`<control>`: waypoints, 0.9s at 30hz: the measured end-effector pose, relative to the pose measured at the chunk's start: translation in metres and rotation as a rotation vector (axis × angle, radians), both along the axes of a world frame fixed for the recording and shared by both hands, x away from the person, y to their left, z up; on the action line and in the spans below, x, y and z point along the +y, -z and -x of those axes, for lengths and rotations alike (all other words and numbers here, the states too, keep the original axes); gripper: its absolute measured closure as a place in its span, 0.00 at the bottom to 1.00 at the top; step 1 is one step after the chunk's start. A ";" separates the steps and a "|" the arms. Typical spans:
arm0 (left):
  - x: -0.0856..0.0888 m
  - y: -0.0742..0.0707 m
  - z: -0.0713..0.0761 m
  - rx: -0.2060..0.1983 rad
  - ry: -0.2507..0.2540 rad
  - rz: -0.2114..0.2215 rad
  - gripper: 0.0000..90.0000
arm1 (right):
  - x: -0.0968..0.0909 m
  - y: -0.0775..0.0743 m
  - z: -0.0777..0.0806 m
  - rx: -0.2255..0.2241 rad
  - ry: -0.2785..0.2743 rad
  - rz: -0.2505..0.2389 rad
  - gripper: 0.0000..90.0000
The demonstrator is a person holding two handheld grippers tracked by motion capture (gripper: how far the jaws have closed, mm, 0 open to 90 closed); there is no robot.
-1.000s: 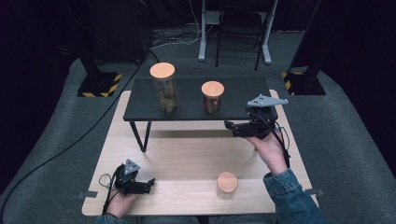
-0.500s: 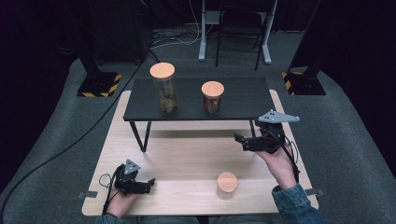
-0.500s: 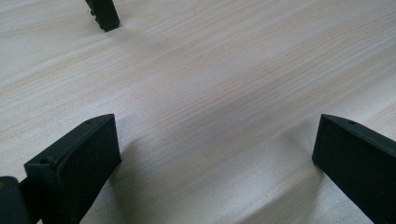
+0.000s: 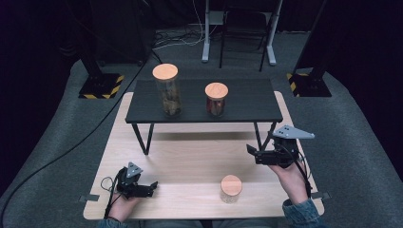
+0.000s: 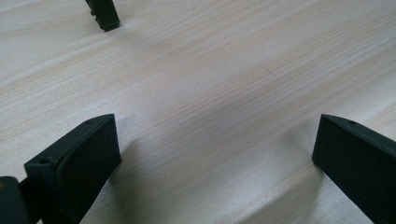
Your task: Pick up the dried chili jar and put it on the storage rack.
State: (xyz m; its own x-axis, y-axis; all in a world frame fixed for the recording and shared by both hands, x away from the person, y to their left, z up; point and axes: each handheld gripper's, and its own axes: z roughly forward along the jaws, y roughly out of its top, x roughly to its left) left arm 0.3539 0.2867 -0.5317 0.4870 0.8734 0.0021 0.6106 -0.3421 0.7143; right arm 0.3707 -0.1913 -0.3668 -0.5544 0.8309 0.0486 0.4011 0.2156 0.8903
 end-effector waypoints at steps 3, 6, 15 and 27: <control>0.000 0.000 0.000 0.000 -0.001 0.000 0.01 | -0.004 0.005 0.004 -0.003 0.008 -0.004 0.05; 0.000 0.000 0.000 0.000 -0.001 0.000 0.01 | -0.006 0.011 0.008 -0.011 0.020 0.006 0.05; 0.000 0.000 0.000 0.000 0.000 0.000 0.01 | -0.020 0.036 0.018 -0.019 0.043 0.013 0.06; 0.000 0.000 0.000 0.000 -0.001 0.000 0.01 | -0.033 0.067 0.028 -0.004 0.065 0.007 0.06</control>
State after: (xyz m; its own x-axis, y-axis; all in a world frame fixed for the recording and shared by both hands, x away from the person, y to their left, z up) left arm 0.3538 0.2867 -0.5318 0.4863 0.8738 0.0020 0.6107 -0.3415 0.7144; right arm 0.3430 -0.2247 -0.4341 -0.4992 0.8655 0.0408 0.4110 0.1951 0.8905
